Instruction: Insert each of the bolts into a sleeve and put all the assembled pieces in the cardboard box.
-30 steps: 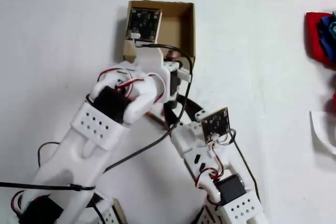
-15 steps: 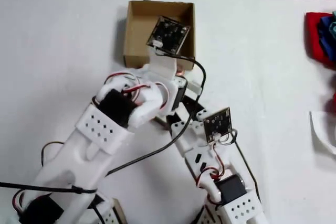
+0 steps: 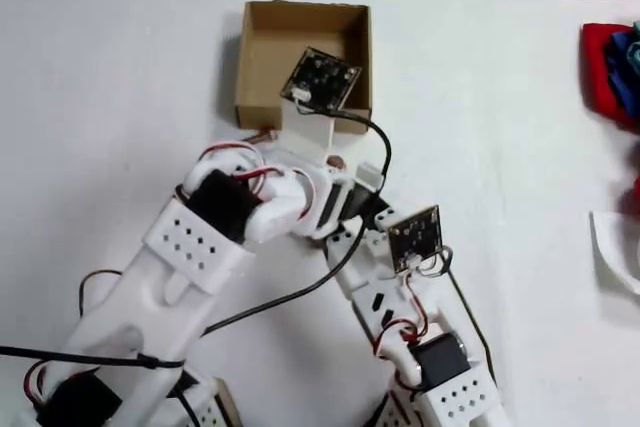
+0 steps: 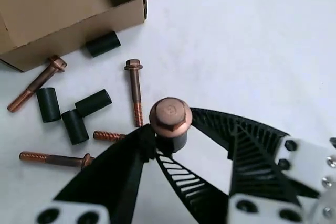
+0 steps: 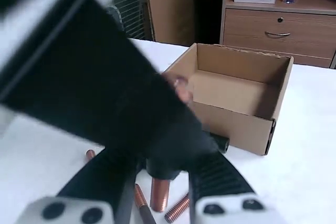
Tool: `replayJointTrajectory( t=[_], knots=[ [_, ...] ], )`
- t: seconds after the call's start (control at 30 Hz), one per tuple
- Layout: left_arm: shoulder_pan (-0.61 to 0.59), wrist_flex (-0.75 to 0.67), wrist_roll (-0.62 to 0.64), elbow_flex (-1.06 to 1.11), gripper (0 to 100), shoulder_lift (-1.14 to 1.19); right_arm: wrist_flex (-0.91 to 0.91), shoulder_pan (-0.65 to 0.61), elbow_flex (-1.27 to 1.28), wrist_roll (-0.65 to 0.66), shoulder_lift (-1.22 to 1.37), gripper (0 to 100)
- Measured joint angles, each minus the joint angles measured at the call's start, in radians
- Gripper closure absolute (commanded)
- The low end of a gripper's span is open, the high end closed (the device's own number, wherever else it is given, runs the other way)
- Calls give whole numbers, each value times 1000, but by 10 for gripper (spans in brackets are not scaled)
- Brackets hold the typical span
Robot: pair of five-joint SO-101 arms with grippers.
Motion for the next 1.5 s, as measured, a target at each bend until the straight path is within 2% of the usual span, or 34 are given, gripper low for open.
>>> replayJointTrajectory(
  t=[0.67, 0.77, 0.87, 0.93, 1.03, 1.1, 1.17, 1.33, 1.5],
  knots=[
    [-25, 71, -3, 0, 758, -121, 44, -5, 0, -3, 0, 978],
    [-135, 77, -3, -28, 758, -121, 83, -3, 0, -5, 0, 978],
    [-307, 95, -46, -68, 758, -121, 138, 11, 0, -5, 0, 978],
    [-430, 107, -144, -66, 758, -121, 144, 51, 0, -5, 0, 978],
    [-595, 112, -364, 3, 758, -123, 155, 132, -17, -5, -2, 978],
    [-675, 112, -499, 94, 758, -123, 157, 175, -43, -5, -2, 978],
    [-729, 103, -574, 201, 758, -123, 166, 189, -103, -5, 0, 978],
    [-796, -83, -611, 497, 759, -123, 178, 195, -311, 57, 172, 978],
    [-841, -354, -577, 717, 759, -123, 206, 196, -631, 89, 578, 978]
  ],
)
